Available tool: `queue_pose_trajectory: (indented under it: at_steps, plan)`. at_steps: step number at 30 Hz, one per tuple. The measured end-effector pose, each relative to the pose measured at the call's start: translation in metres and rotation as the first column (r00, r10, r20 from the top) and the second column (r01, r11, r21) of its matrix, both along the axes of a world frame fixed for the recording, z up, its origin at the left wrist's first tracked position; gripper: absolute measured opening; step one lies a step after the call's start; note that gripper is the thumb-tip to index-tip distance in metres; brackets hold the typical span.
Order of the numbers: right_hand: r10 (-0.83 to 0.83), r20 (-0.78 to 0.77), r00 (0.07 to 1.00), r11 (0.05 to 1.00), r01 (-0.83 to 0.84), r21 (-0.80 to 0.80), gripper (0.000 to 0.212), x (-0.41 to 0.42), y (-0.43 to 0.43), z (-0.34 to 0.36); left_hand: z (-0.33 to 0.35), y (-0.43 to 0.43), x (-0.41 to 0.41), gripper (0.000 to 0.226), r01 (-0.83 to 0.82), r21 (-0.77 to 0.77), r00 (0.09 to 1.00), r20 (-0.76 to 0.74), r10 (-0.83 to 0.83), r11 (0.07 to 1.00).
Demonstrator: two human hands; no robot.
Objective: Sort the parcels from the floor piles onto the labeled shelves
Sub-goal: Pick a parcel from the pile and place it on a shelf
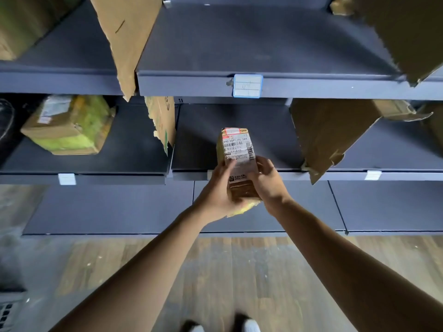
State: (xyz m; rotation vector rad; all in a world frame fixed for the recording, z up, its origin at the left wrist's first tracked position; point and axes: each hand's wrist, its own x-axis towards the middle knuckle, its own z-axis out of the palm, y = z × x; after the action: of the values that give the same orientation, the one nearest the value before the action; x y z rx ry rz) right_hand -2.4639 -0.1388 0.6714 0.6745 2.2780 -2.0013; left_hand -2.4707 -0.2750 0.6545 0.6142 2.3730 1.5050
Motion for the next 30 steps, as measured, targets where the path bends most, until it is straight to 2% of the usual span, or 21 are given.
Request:
queue_pose_trajectory:
  at_steps: [3,4,6,8,11,14,19,25,30]
  plan:
    - [0.022,-0.074,0.997,0.999,-0.025,-0.046,0.026,0.001,0.000,0.002,-0.003,-0.008,-0.016,0.089,-0.075,-0.054,0.996,0.051,0.078,0.996]
    - [0.047,-0.093,0.995,0.999,-0.049,-0.018,0.023,0.002,0.000,0.003,-0.005,-0.010,-0.022,0.086,-0.094,-0.071,0.993,0.064,0.098,0.993]
    - [0.110,-0.076,0.991,0.985,-0.098,0.144,0.016,0.001,0.000,0.004,-0.002,-0.014,-0.030,0.076,-0.116,-0.117,0.990,0.060,0.124,0.986]
    - [0.089,-0.032,0.996,0.962,-0.078,0.262,0.023,-0.003,-0.002,0.001,0.003,-0.016,-0.036,0.067,-0.118,-0.156,0.993,0.007,0.120,0.981]
    - [-0.030,-0.033,0.999,0.947,0.039,0.318,0.030,-0.013,-0.007,0.000,0.009,-0.017,-0.041,0.059,-0.213,-0.174,0.977,-0.064,0.205,0.961]
    - [-0.047,-0.064,0.997,0.939,0.066,0.338,0.024,-0.027,-0.015,-0.002,0.011,-0.015,-0.052,0.048,-0.305,-0.270,0.947,-0.192,0.259,0.913]
    - [-0.084,-0.131,0.988,0.923,0.127,0.364,0.027,-0.047,-0.017,0.000,0.013,-0.008,-0.072,0.044,-0.274,-0.389,0.939,-0.305,0.158,0.879]
    - [-0.081,-0.122,0.989,0.913,0.123,0.388,0.012,-0.072,-0.009,0.003,0.009,0.000,-0.094,0.066,-0.149,-0.370,0.981,-0.174,0.090,0.917]
    - [-0.002,-0.095,0.995,0.896,0.044,0.443,0.036,-0.089,-0.006,0.012,0.012,0.006,-0.118,0.077,-0.034,-0.297,0.999,0.024,0.044,0.954]
